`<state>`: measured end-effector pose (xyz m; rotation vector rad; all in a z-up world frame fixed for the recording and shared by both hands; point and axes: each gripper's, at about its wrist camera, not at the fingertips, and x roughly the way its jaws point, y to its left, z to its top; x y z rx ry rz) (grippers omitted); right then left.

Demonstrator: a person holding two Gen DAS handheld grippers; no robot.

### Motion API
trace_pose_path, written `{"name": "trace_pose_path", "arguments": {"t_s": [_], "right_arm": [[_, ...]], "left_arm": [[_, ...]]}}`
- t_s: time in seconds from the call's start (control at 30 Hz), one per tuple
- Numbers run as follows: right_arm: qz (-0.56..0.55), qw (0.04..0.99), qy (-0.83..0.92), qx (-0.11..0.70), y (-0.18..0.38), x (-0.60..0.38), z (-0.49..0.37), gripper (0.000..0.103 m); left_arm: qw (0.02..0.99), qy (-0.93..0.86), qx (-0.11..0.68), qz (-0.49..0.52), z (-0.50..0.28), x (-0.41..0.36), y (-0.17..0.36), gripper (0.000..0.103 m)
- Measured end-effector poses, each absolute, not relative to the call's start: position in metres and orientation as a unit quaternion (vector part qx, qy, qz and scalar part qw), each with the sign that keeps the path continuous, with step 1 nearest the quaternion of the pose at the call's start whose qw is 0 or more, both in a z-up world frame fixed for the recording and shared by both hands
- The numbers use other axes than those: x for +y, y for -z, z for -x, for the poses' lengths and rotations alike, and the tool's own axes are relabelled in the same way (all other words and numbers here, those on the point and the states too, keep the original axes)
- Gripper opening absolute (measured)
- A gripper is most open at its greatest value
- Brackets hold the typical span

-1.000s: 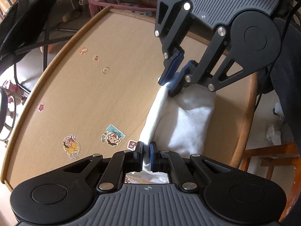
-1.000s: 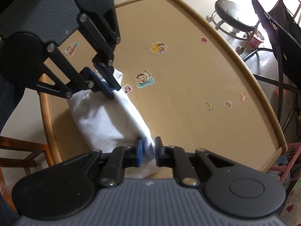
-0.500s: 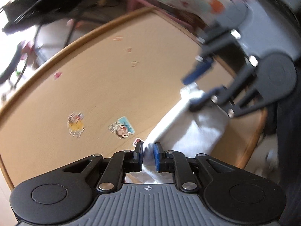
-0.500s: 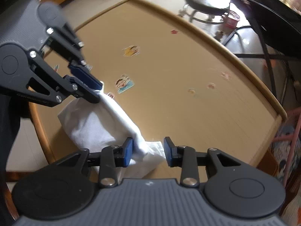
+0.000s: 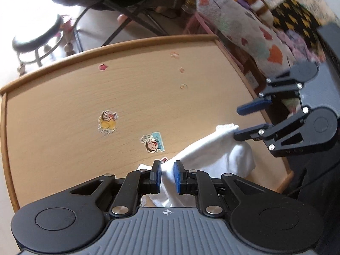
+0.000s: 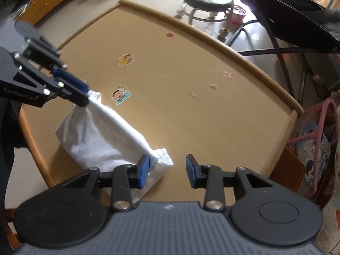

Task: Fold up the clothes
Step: 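Open both grippers and press the folded bundle flat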

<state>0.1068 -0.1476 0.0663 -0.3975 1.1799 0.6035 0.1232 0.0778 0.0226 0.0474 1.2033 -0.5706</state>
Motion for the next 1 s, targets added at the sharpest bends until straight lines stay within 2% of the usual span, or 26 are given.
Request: {"name": "trace_pose_path", "arguments": {"t_s": [0.33, 0.47, 0.5, 0.53, 0.57, 1.0], "right_arm": [[0.092, 0.805, -0.206, 0.549, -0.078, -0.179, -0.114, 0.037], [0.007, 0.808, -0.178, 0.561, -0.079, -0.191, -0.112, 0.044], [-0.015, 0.805, -0.173, 0.567, -0.078, -0.192, -0.11, 0.045], [-0.036, 0.801, -0.168, 0.573, -0.076, -0.194, -0.108, 0.047], [-0.047, 0.798, -0.167, 0.577, -0.072, -0.194, -0.107, 0.048], [-0.071, 0.8, -0.134, 0.581, -0.047, -0.179, -0.084, 0.051]], "left_arm": [[0.812, 0.202, 0.548, 0.011, -0.11, 0.104, -0.024, 0.017], [0.811, 0.192, 0.548, 0.069, -0.099, 0.108, -0.03, 0.018], [0.812, 0.185, 0.547, 0.083, -0.095, 0.109, -0.03, 0.026], [0.814, 0.177, 0.545, 0.097, -0.091, 0.109, -0.03, 0.042], [0.813, 0.172, 0.545, 0.11, -0.087, 0.109, -0.03, 0.053], [0.806, 0.137, 0.56, 0.134, -0.061, 0.089, -0.009, 0.055]]}}
